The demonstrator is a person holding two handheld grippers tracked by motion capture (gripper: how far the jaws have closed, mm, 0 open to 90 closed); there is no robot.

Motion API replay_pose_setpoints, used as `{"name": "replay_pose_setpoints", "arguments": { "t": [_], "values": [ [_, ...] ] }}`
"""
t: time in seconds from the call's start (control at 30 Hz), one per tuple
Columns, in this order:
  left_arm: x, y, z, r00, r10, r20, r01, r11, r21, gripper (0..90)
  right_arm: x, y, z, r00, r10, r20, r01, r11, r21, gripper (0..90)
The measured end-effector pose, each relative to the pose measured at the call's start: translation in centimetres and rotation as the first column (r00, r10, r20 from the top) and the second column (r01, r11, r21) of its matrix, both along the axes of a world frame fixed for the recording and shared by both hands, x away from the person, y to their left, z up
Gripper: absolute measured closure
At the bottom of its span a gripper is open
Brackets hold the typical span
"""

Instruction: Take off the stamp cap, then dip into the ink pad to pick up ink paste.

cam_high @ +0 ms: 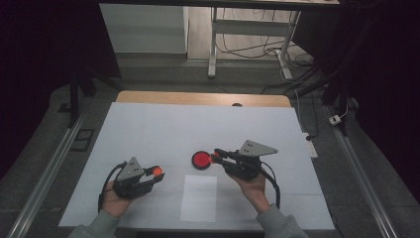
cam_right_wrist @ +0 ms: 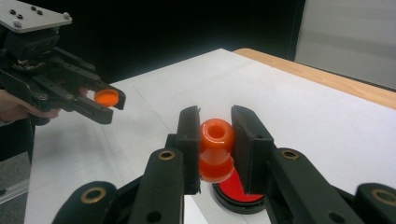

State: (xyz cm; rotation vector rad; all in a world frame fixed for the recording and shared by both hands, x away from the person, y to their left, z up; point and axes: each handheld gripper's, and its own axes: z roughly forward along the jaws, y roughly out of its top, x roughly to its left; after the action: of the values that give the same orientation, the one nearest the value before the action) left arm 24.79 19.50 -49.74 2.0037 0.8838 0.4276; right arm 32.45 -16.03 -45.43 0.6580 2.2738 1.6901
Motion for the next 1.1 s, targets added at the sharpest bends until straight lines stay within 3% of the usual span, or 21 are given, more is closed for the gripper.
{"name": "replay_pose_setpoints", "arguments": {
  "t": [0.3,0.43,1.1],
  "values": [
    [-1.1,1.5,-1.0,0.9987,0.036,-0.035,-0.036,0.9993,0.009,64.7,0.2,-0.3,-0.1,0.9999,-0.016,-0.002,0.016,0.9999,-0.003,72.7],
    [-1.5,1.7,-1.1,0.9985,0.042,-0.034,-0.042,0.9991,0.011,64.6,0.4,-0.5,-0.2,0.9997,-0.022,-0.004,0.022,0.9997,-0.005,72.7],
    [-1.4,2.0,-1.3,0.9979,0.053,-0.038,-0.053,0.9985,0.012,64.6,0.4,-0.2,-0.3,0.9999,-0.016,0.0,0.016,0.9997,-0.016,72.8]
  ]
}}
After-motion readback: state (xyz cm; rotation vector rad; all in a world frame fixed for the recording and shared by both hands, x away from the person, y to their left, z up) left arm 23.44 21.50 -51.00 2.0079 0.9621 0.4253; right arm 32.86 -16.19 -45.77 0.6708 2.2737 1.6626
